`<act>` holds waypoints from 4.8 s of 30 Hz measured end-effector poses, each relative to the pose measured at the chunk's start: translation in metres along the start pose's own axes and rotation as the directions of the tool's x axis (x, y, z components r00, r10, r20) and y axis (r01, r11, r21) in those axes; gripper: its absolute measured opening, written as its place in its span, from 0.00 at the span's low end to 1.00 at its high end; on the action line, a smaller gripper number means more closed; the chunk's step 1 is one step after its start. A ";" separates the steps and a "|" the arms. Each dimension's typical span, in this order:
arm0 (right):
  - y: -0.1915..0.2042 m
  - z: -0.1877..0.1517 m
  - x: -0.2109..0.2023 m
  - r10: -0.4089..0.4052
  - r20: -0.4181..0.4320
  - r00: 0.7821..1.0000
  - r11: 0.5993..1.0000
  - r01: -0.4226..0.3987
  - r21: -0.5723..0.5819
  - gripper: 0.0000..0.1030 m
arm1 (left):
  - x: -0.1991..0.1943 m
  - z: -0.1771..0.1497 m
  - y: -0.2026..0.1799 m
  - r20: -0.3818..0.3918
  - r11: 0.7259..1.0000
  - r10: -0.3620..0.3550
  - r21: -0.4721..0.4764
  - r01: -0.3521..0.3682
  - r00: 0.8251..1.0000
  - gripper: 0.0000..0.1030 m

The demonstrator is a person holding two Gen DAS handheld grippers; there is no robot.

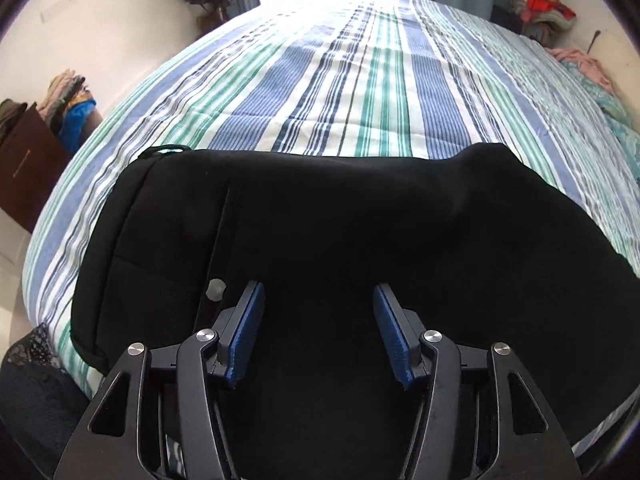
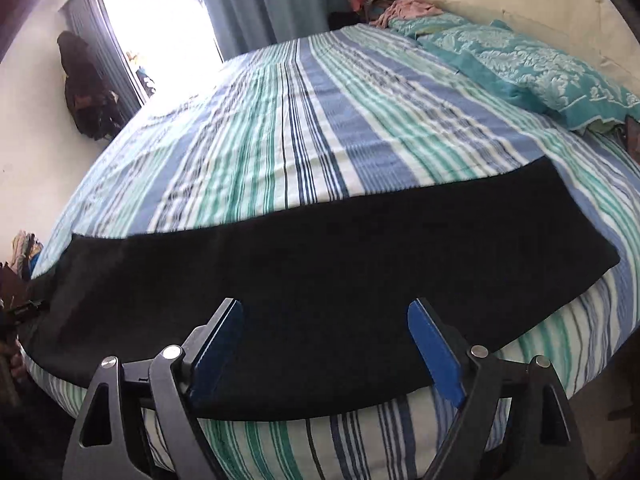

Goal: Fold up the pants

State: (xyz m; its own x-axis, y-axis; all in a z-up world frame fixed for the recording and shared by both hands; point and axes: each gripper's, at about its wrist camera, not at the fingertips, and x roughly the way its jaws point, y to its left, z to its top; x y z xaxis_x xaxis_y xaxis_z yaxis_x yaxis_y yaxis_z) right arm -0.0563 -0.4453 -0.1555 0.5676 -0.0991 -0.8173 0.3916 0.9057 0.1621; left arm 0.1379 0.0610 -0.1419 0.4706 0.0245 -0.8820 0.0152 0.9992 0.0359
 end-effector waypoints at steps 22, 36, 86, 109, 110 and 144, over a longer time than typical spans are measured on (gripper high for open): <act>-0.015 -0.006 -0.001 0.057 0.044 0.997 0.996 -0.060 0.061 0.89 | 0.053 0.055 -0.102 0.086 0.989 -0.138 0.070 0.133 0.987 0.74; -0.197 0.079 0.018 -0.069 -0.044 0.997 0.989 0.074 0.125 0.81 | -0.005 0.017 -0.075 0.073 0.984 -0.147 0.109 0.138 0.987 0.79; 0.054 0.079 -0.028 0.781 0.087 0.618 0.577 -0.769 0.274 0.14 | -0.049 -0.043 -0.035 0.114 0.964 -0.262 -0.007 0.265 0.958 0.80; 0.170 -0.025 -0.045 0.399 0.083 0.913 0.907 -0.379 -0.186 0.79 | -0.084 -0.049 -0.094 0.068 0.877 -0.469 0.153 0.455 0.881 0.80; 0.157 -0.029 -0.048 0.367 0.106 0.924 0.922 -0.346 -0.173 0.79 | -0.085 -0.049 -0.109 0.056 0.876 -0.460 0.193 0.443 0.886 0.80; 0.082 -0.034 -0.060 0.271 0.243 0.931 0.959 -0.284 0.020 0.79 | -0.066 -0.036 -0.154 -0.099 0.852 -0.455 0.240 0.465 0.885 0.49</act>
State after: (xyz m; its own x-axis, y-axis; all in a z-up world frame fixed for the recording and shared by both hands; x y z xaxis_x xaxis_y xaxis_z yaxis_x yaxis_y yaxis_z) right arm -0.0830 -0.3505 -0.1119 0.8108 0.0527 -0.5829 0.2288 0.8881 0.3986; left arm 0.0730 -0.0932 -0.1056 0.3218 -0.4298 -0.8436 0.4437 0.8556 -0.2666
